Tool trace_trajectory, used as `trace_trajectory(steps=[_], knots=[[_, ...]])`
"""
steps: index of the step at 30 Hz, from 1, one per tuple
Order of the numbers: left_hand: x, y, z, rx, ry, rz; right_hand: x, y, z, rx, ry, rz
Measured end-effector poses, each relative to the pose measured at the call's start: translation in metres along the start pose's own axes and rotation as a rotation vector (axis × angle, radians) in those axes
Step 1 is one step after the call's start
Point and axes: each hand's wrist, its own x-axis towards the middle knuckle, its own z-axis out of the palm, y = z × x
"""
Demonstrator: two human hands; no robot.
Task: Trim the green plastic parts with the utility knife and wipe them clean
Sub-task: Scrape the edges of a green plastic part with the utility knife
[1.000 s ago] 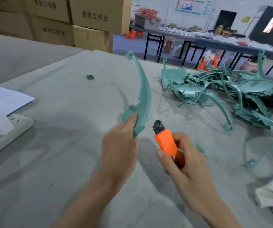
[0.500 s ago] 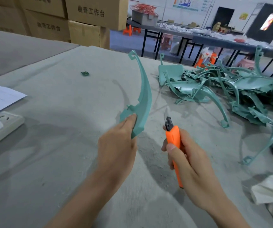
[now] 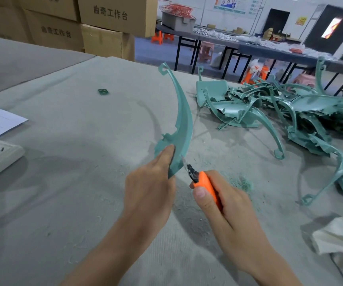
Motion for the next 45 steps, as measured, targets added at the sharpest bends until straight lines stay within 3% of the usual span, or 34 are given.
trace_trajectory(steps=[6, 12, 23, 32, 45], knots=[[-0.001, 0.001, 0.001, 0.001, -0.036, 0.017, 0.0, 0.0, 0.001, -0.023, 0.028, 0.007], [-0.005, 0.004, 0.004, -0.044, 0.091, 0.119, 0.003, 0.001, -0.001, -0.031, 0.106, 0.019], [-0.014, 0.012, 0.005, -0.153, 0.094, 0.173, 0.014, 0.012, -0.015, 0.008, 0.204, 0.1], [-0.009, 0.011, 0.004, -0.113, 0.234, 0.186, 0.002, -0.002, -0.006, -0.021, 0.128, -0.055], [-0.018, 0.013, 0.011, -0.213, 0.185, 0.189, 0.01, 0.013, -0.015, 0.05, 0.243, 0.079]])
